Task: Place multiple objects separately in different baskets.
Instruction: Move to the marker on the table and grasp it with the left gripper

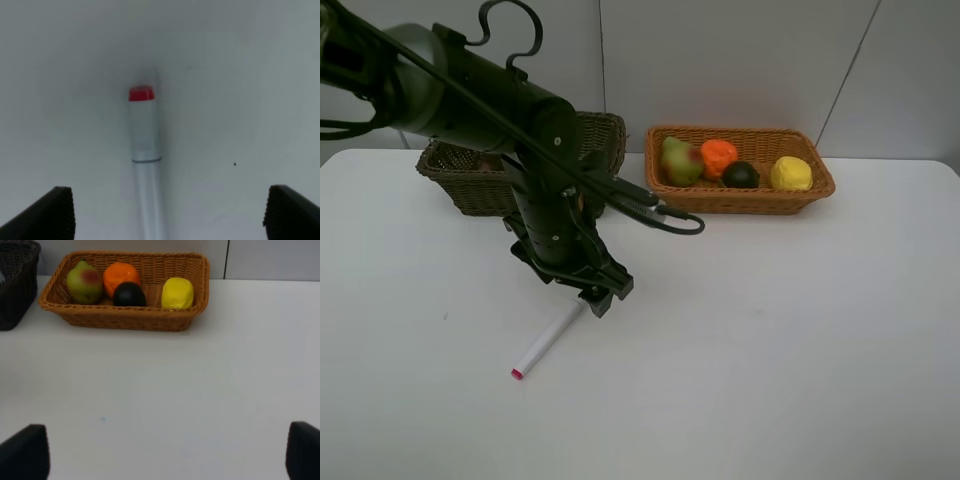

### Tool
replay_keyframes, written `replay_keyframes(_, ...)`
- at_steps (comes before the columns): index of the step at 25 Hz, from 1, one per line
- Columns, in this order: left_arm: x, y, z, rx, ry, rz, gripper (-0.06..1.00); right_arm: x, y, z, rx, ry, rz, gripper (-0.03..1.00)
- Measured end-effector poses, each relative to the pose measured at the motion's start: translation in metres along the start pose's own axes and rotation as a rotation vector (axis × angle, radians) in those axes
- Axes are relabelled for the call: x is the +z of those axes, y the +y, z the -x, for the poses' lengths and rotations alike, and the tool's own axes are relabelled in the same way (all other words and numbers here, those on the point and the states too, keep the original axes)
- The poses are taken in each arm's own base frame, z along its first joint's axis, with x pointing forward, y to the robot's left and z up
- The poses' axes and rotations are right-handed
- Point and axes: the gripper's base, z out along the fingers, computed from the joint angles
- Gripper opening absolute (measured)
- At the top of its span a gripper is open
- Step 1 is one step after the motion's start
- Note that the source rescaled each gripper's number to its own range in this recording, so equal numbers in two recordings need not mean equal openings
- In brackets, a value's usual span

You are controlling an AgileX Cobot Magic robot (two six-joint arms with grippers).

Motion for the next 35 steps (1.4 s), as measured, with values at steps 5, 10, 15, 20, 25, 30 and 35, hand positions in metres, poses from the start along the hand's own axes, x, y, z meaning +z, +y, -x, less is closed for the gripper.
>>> replay_keyframes(5, 0.015, 0.003, -0.014, 0.000, 0.005, 0.005, 1.00, 0.000, 0.000, 0.000, 0.000, 0.000, 0.000, 1.00)
replay_keyframes(10, 0.023, 0.005, -0.022, 0.002, -0.011, 0.006, 1.00, 0.000, 0.000, 0.000, 0.000, 0.000, 0.000, 1.00)
replay_keyframes(15, 0.029, 0.006, -0.023, 0.002, -0.011, 0.007, 1.00, 0.000, 0.000, 0.000, 0.000, 0.000, 0.000, 1.00)
replay_keyframes(20, 0.034, 0.006, -0.023, 0.002, -0.014, 0.007, 1.00, 0.000, 0.000, 0.000, 0.000, 0.000, -0.001, 1.00)
replay_keyframes(25, 0.034, 0.006, -0.022, 0.002, -0.024, 0.006, 1.00, 0.000, 0.000, 0.000, 0.000, 0.000, -0.001, 1.00)
replay_keyframes(30, 0.034, 0.006, -0.022, 0.002, -0.029, 0.005, 1.00, 0.000, 0.000, 0.000, 0.000, 0.000, -0.001, 1.00)
replay_keyframes(35, 0.034, 0.006, -0.022, 0.002, -0.025, 0.006, 1.00, 0.000, 0.000, 0.000, 0.000, 0.000, -0.001, 1.00)
